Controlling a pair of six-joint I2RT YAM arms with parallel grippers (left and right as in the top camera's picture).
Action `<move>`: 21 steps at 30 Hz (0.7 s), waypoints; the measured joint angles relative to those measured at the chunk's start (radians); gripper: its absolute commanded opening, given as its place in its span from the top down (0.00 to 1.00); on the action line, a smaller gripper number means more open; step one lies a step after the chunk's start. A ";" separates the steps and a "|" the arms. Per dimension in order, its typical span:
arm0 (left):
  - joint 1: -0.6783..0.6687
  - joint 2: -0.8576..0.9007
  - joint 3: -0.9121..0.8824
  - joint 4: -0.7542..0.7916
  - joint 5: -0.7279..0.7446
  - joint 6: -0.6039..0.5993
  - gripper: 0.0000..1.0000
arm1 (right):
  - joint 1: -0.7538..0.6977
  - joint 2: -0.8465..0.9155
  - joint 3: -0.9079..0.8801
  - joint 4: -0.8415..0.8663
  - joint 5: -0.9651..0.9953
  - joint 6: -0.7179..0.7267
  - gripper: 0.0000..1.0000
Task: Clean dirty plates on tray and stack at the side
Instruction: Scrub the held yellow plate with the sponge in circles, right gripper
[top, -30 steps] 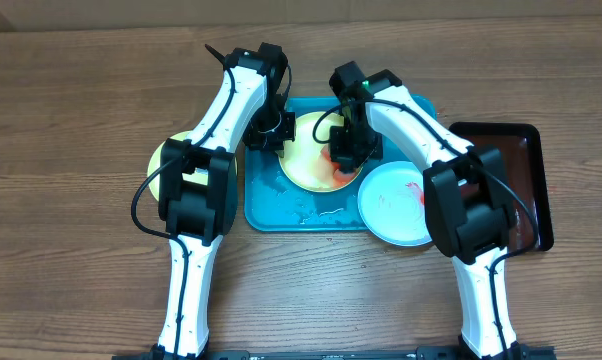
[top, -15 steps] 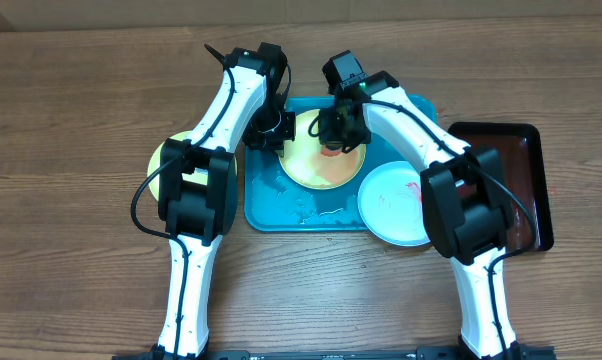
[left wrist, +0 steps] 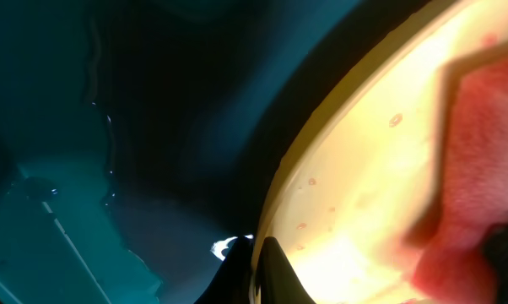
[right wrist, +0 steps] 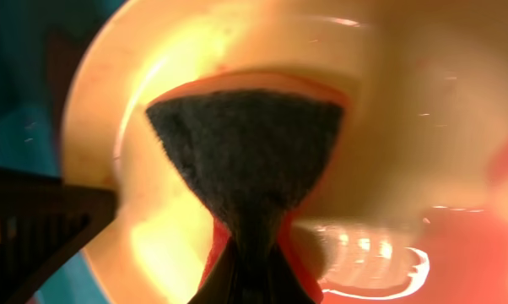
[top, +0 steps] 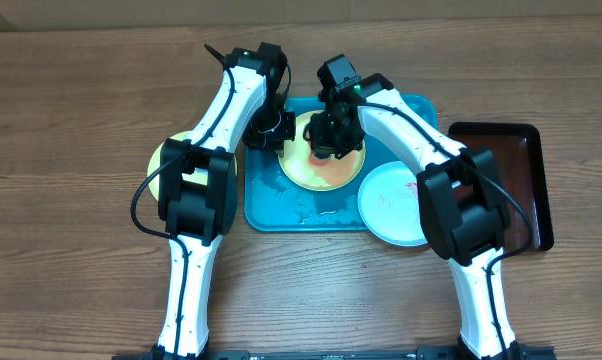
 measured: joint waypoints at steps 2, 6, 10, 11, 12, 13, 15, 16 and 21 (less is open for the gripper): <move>0.000 0.000 0.000 0.000 0.000 0.000 0.96 | -0.004 0.000 0.000 -0.020 0.037 0.000 0.96; 0.000 0.000 0.000 0.000 0.000 0.000 0.96 | -0.018 0.000 0.001 -0.078 0.105 0.001 0.96; 0.000 0.000 0.000 0.001 0.000 0.000 0.96 | -0.034 0.000 0.026 -0.167 0.187 0.001 0.96; 0.000 0.000 0.000 0.001 0.000 0.000 0.96 | -0.036 0.000 0.031 -0.186 0.204 0.002 0.96; 0.000 0.000 0.000 0.001 0.000 0.000 0.96 | -0.039 0.000 0.037 -0.211 0.218 0.001 0.96; 0.000 0.000 0.000 0.002 0.000 0.000 0.96 | -0.041 0.001 0.045 -0.231 0.230 0.001 0.96; 0.000 0.000 0.000 0.002 0.000 0.000 0.96 | -0.041 0.001 0.056 -0.260 0.243 0.003 0.96; 0.000 0.000 0.000 0.003 0.000 0.000 0.96 | -0.041 0.001 0.061 -0.269 0.247 0.005 0.96; 0.000 0.000 0.000 0.003 0.000 0.000 0.96 | -0.039 0.002 0.064 -0.234 0.260 0.019 0.96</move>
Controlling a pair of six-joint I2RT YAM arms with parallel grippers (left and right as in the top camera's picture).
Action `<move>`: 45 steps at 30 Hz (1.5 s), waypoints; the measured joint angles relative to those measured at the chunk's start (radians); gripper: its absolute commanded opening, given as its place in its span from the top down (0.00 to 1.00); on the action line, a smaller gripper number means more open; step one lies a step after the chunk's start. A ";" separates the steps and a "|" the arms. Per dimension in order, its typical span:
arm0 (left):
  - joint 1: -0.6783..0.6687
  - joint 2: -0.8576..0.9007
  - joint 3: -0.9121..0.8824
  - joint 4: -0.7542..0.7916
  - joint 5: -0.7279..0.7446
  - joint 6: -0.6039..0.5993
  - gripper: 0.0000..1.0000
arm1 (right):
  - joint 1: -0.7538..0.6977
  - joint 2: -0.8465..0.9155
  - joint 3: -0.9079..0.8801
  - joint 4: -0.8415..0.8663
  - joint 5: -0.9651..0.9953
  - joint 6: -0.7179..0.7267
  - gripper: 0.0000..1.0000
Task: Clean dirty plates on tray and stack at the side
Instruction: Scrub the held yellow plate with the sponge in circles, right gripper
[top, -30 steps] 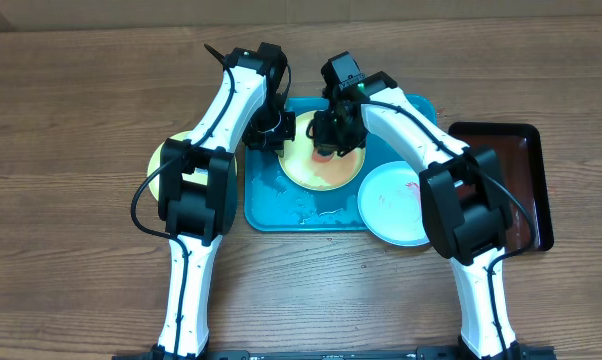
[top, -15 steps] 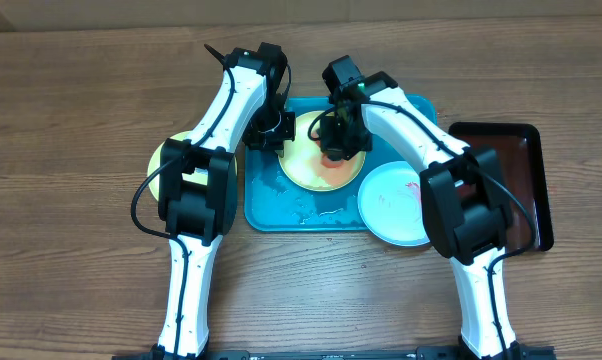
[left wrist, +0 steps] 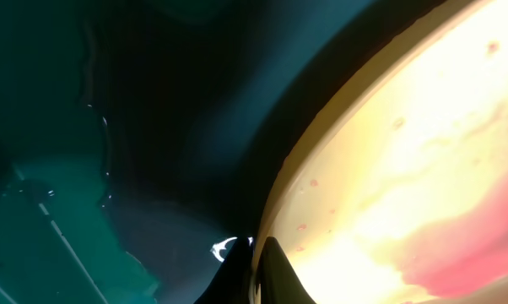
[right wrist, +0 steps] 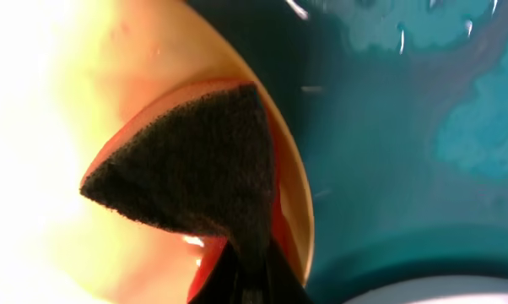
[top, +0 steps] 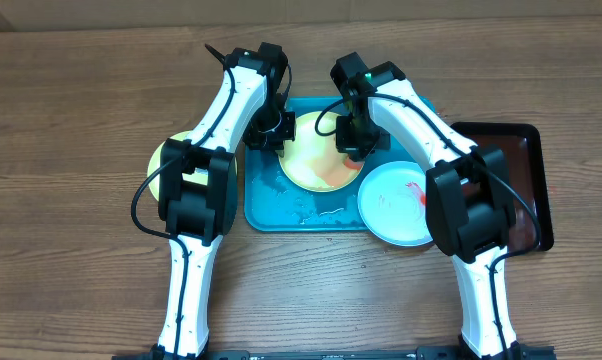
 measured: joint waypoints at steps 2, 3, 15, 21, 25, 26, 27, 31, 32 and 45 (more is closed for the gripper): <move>0.000 0.000 0.000 0.000 0.000 0.000 0.96 | 0.000 0.000 0.000 0.037 0.005 0.006 0.96; 0.000 0.000 0.000 0.000 0.000 0.000 0.96 | 0.000 0.001 0.000 0.060 0.007 0.010 0.96; 0.000 0.000 0.000 0.001 -0.002 0.000 0.96 | 0.017 0.003 -0.034 0.161 -0.104 -0.002 0.96; 0.000 0.000 0.000 -0.003 -0.006 0.001 0.96 | 0.063 0.003 -0.038 0.074 -0.173 -0.024 0.96; 0.000 0.000 0.000 -0.003 -0.011 0.001 0.96 | 0.072 0.003 -0.038 -0.029 -0.224 -0.053 0.96; 0.000 0.000 0.000 -0.003 -0.011 0.001 0.96 | 0.069 0.003 -0.037 -0.059 -0.225 -0.059 0.96; 0.000 0.000 0.000 -0.003 -0.011 0.001 0.96 | 0.065 0.003 -0.035 -0.075 -0.225 -0.064 0.96; 0.000 0.000 0.000 -0.003 -0.011 0.001 0.96 | 0.029 0.004 -0.008 -0.105 -0.190 -0.066 0.96; 0.000 0.000 0.000 -0.003 -0.011 0.001 0.96 | 0.015 0.004 -0.001 -0.093 -0.175 -0.066 0.96; 0.000 0.000 0.000 -0.002 -0.012 0.000 0.96 | -0.005 0.004 0.003 0.158 -0.164 -0.075 0.96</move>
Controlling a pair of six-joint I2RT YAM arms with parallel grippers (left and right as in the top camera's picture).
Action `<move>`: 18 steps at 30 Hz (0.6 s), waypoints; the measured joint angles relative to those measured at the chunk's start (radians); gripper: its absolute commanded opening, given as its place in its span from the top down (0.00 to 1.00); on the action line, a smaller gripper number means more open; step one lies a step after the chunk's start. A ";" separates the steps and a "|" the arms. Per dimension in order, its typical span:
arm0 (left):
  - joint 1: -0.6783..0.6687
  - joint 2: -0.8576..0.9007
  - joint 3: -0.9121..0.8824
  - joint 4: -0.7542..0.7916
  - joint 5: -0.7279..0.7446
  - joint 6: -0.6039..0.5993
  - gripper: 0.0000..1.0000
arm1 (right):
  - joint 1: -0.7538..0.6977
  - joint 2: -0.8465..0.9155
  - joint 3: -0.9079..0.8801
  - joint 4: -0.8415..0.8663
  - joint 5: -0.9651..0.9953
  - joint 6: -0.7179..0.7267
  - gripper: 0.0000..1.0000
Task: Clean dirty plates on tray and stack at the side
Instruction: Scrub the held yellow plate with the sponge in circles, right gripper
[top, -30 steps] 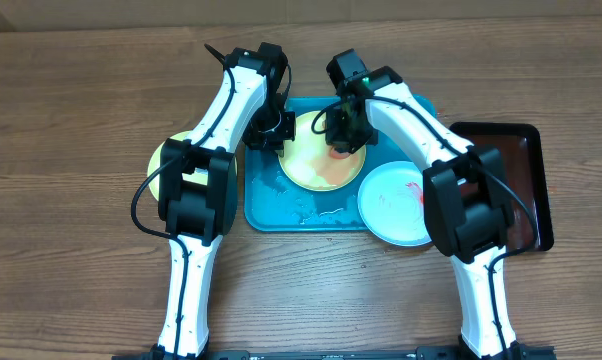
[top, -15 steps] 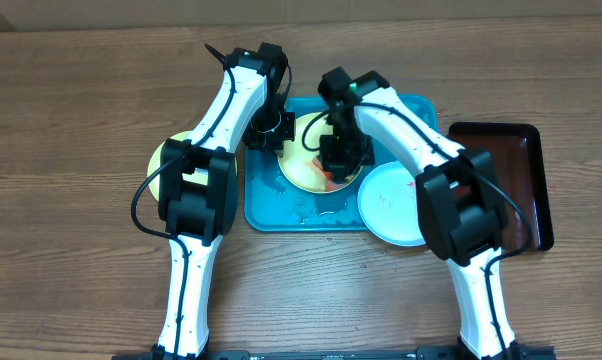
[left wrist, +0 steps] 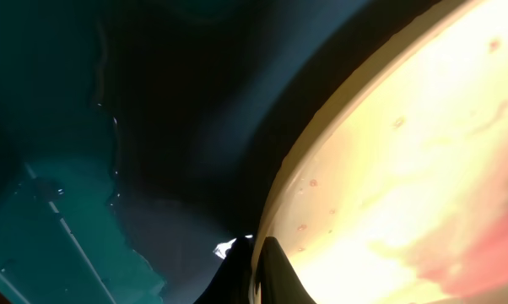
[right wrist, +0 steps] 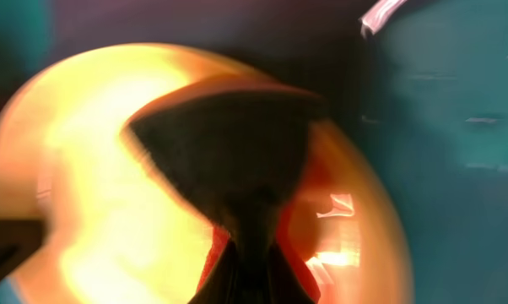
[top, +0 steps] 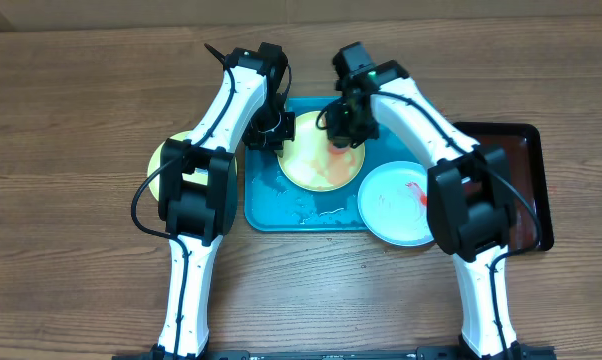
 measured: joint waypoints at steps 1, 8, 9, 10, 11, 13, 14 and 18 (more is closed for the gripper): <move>0.000 0.000 0.000 0.000 0.000 0.000 0.96 | 0.014 0.000 0.000 0.009 -0.007 -0.001 0.96; 0.000 0.000 0.000 0.001 -0.002 0.000 0.96 | 0.109 0.000 0.000 -0.004 -0.045 -0.004 0.96; 0.000 0.000 0.000 0.001 -0.002 0.000 0.96 | 0.116 0.000 0.000 -0.014 -0.049 -0.003 0.96; 0.000 0.000 0.000 0.001 -0.002 0.000 0.96 | 0.121 0.000 0.000 -0.025 -0.053 0.000 0.96; 0.000 0.000 0.000 0.002 -0.003 0.000 0.96 | 0.122 0.000 0.000 -0.035 -0.055 0.002 0.96; 0.000 0.000 0.000 0.002 -0.003 0.000 0.96 | 0.120 0.000 0.000 -0.054 -0.057 0.005 0.96; 0.000 0.000 0.000 0.002 -0.003 0.000 0.96 | 0.117 0.000 0.000 -0.062 -0.057 0.006 0.96; 0.000 0.000 0.000 0.002 -0.003 0.000 0.96 | 0.095 0.000 0.000 -0.100 -0.031 0.014 0.96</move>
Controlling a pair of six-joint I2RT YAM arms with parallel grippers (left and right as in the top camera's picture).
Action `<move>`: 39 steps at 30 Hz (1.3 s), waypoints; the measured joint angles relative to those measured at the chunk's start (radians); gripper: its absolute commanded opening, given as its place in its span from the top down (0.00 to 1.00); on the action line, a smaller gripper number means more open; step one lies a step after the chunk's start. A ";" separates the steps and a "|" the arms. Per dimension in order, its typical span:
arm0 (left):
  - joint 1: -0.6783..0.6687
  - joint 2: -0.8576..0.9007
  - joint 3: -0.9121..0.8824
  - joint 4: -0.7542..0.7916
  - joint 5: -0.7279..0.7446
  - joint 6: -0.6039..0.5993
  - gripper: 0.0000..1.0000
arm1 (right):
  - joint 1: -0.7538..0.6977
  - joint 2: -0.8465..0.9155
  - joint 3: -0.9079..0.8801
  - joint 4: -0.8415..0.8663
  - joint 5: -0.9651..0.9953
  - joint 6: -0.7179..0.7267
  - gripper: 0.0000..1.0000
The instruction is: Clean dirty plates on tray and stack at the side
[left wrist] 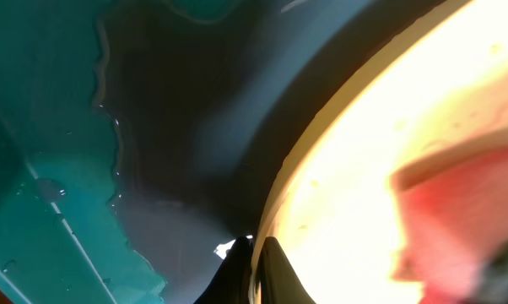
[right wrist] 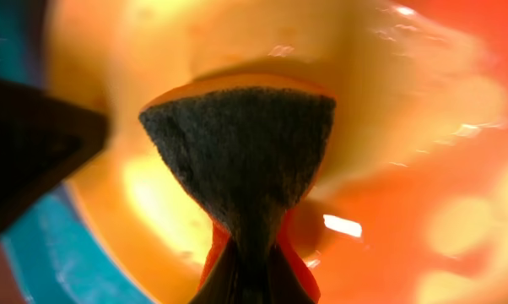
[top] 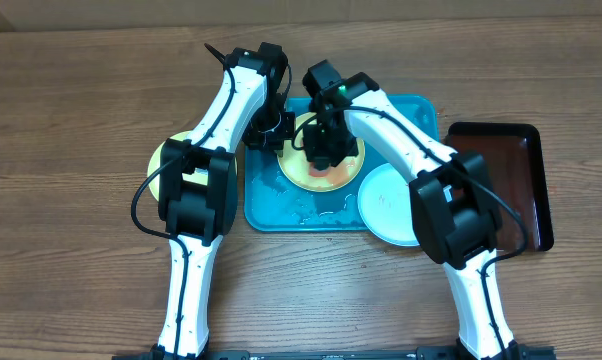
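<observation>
A yellow plate (top: 326, 172) smeared with red lies on the blue tray (top: 266, 205). My left gripper (top: 281, 136) is shut on the plate's left rim (left wrist: 275, 203), one finger on each side of it (left wrist: 256, 257). My right gripper (top: 324, 150) is shut on a red sponge with a dark scouring face (right wrist: 241, 160), which is pressed onto the plate's left middle (right wrist: 153, 198). The sponge's red side (left wrist: 465, 215) shows in the left wrist view. Wet red smear covers the plate's right part (right wrist: 423, 211). A white plate (top: 391, 205) lies at the tray's right front.
A pale yellow-green plate (top: 164, 158) lies on the table left of the tray, partly under the left arm. A dark brown tray (top: 526, 170) sits at the right. Water is pooled on the blue tray's floor (left wrist: 51, 127). My left finger (right wrist: 35, 148) shows dark beside the sponge.
My right gripper has moved the sponge from the plate's far right part to its left middle, close to the left gripper. The sponge has come into the left wrist view. The left gripper has not moved.
The sponge sat on the plate's middle at first. Then it was at the plate's right rim, then at its far right part, and now at the left middle. My left gripper stayed shut on the left rim at every moment. Red smear lies over the plate.
</observation>
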 measured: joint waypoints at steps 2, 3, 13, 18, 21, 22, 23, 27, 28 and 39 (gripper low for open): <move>0.000 0.000 0.000 0.000 0.000 0.000 0.96 | -0.016 0.000 0.000 -0.015 0.032 0.005 0.96; 0.000 0.000 0.000 0.000 0.000 0.000 0.96 | -0.030 0.000 0.000 -0.020 0.059 0.010 0.96; 0.000 0.000 0.007 0.000 -0.008 0.000 0.96 | -0.090 0.000 0.005 -0.051 0.185 0.051 0.96; 0.000 0.000 0.081 -0.028 -0.066 0.000 0.96 | -0.099 -0.023 0.103 -0.111 0.145 0.044 0.96; 0.000 -0.026 0.135 -0.034 -0.106 0.001 0.96 | -0.131 -0.084 0.195 -0.153 0.129 0.045 0.96; 0.000 -0.040 0.142 -0.034 -0.115 0.003 0.96 | -0.146 -0.109 0.219 -0.166 0.122 0.044 0.96; 0.003 -0.065 0.146 -0.035 -0.126 0.005 0.96 | -0.167 -0.140 0.248 -0.182 0.116 0.044 0.96; 0.003 -0.156 0.155 -0.061 -0.158 0.023 0.96 | -0.269 -0.270 0.300 -0.225 0.091 0.032 0.96; 0.003 -0.177 0.159 -0.074 -0.171 0.026 0.96 | -0.296 -0.296 0.306 -0.239 0.085 0.027 0.96; -0.072 -0.300 0.165 -0.187 -0.585 -0.049 0.96 | -0.393 -0.319 0.311 -0.304 0.062 -0.015 0.96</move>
